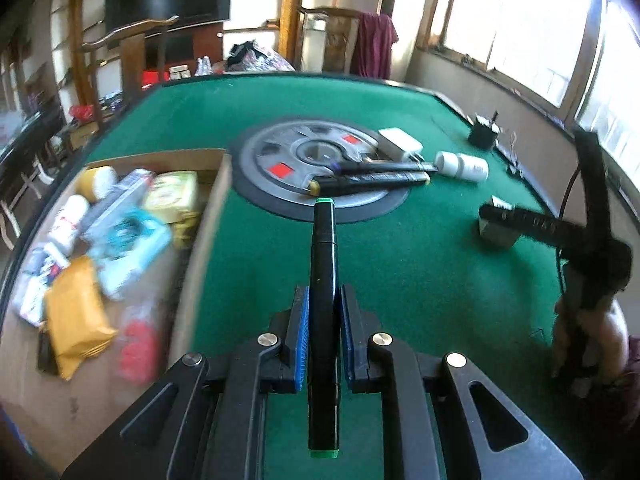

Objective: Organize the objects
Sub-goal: 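Carry the green-capped marker and white barcode box over the tray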

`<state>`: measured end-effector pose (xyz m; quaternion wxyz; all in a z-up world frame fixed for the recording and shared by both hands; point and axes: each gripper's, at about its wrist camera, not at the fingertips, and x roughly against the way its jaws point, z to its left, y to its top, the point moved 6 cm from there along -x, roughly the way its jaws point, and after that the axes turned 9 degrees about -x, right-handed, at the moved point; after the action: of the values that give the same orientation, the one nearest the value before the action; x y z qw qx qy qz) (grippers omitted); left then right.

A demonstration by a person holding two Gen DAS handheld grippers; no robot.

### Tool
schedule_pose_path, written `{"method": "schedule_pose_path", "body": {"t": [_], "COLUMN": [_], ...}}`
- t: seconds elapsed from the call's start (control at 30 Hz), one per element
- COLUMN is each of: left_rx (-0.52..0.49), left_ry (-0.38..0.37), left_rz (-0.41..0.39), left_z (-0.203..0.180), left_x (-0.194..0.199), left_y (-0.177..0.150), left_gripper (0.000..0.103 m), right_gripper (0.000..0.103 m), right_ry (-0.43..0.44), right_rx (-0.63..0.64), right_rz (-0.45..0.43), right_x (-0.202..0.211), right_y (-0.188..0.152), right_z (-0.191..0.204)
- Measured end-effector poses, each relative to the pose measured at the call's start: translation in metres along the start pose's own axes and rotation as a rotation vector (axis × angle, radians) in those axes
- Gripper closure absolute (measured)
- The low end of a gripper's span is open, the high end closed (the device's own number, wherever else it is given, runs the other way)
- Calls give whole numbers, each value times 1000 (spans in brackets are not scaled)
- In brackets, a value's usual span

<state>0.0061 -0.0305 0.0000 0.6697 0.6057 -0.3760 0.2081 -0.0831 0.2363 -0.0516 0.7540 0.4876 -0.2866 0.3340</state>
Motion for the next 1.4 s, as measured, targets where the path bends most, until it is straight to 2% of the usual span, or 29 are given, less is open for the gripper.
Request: {"method": "schedule_pose_path", "body": {"t": [0.17, 0.3, 0.43, 0.57, 0.77, 0.9, 1.0, 1.07, 1.2, 1.27, 1.4], "left_rx": [49, 97, 160, 220, 269, 261, 238, 244, 269, 262, 295], "left_ry": [8, 65, 154, 238, 247, 232, 257, 233, 229, 258, 269], "left_rz": [-27, -51, -60, -48, -4, 6, 23, 25, 43, 34, 29], "left_z": [30, 69, 119, 162, 194, 200, 205, 208, 219, 221, 228], "left_x": [35, 61, 81, 85, 69, 60, 55, 52, 47, 51, 54], "left_y": [-14, -28, -47, -69, -87, -91, -93, -95, -104, -106, -108], "left_gripper": [91, 91, 91, 91, 91, 91, 91, 91, 91, 91, 91], "right_gripper": [43, 43, 43, 43, 43, 43, 42, 42, 43, 43, 43], "right_ry": [55, 113, 202, 297, 397, 396, 383, 378, 361, 343, 330], "right_rx": [-10, 38, 107, 209, 349, 444, 500, 527, 549, 563, 582], "right_rz": [9, 19, 23, 62, 170, 222, 254, 273, 288, 284, 285], "right_x": [20, 41, 63, 73, 65, 49, 34, 25, 12, 8, 2], "right_y": [-20, -37, -54, -79, -130, -166, -189, -203, -214, -220, -227], "right_z": [20, 55, 109, 175, 263, 302, 320, 328, 332, 333, 335]}}
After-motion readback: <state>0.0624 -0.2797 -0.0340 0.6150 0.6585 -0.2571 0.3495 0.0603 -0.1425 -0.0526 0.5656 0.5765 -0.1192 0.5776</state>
